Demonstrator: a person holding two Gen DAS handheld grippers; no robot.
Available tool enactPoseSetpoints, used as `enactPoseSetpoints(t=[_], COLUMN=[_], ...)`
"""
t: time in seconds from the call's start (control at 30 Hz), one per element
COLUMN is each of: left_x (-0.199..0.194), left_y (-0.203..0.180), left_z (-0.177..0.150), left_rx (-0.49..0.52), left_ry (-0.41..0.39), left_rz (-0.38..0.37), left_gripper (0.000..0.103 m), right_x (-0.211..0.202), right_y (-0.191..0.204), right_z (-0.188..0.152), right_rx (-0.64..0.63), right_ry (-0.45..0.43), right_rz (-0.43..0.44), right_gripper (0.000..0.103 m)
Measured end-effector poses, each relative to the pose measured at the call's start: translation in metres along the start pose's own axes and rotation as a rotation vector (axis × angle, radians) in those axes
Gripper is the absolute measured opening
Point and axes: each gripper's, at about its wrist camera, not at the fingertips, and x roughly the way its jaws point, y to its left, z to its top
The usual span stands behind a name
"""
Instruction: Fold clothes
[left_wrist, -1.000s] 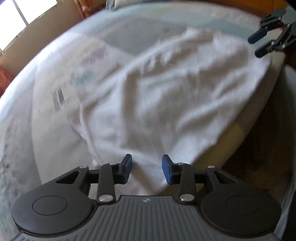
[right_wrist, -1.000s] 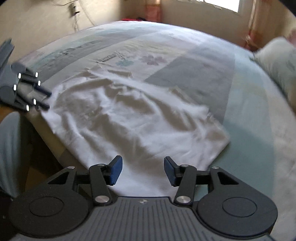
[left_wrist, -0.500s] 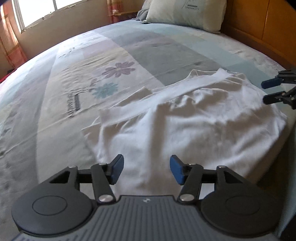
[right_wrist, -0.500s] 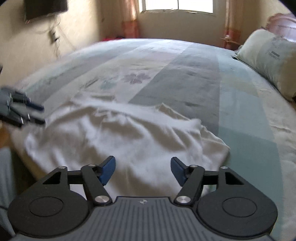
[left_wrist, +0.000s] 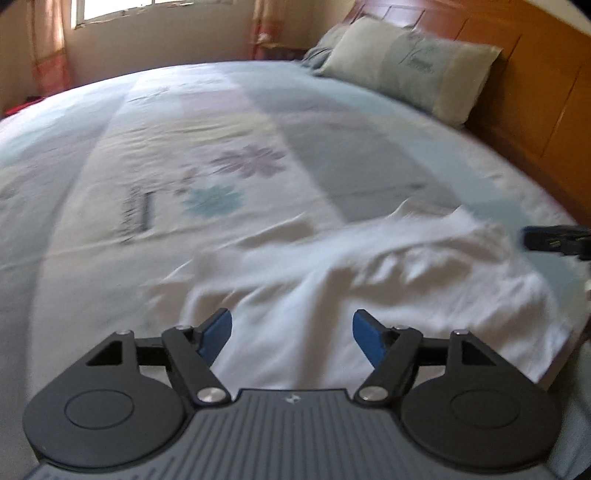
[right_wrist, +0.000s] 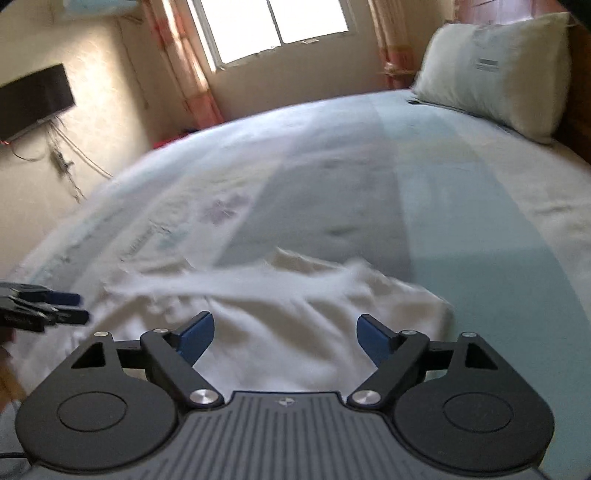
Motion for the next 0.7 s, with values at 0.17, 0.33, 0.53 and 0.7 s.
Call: enactPoseSetpoints(t=[0.17, 0.33, 0.53, 0.7], left_x=[0.018, 0.035, 0.035, 0.049], left_y=[0.008, 0.016, 0.02, 0.023], left_z=[0.009, 0.018, 0.022, 0.017], left_rx=[-0.068, -0.135, -0.196, -0.178], left_ry=[-0.019, -0.037, -0.049, -0.011], left_rz=[-0.005, -0.01, -0.084, -0.041], left_gripper=[0.074, 0.074, 0.075, 0.075], right_x=[0.045, 0.05, 0.031, 0.027], right_y=[-0.008, -0.026, -0.004, 0.014], right_z=[-0.001, -0.011, -0.012, -0.02], right_rx=[0.048, 0.092, 0.056, 0.008], right_ry=[0.05, 0.051, 0.052, 0.09], right_rz=[-0.053, -0.072, -0.048, -0.048], right_gripper=[0.088, 0.086, 0.088, 0.091])
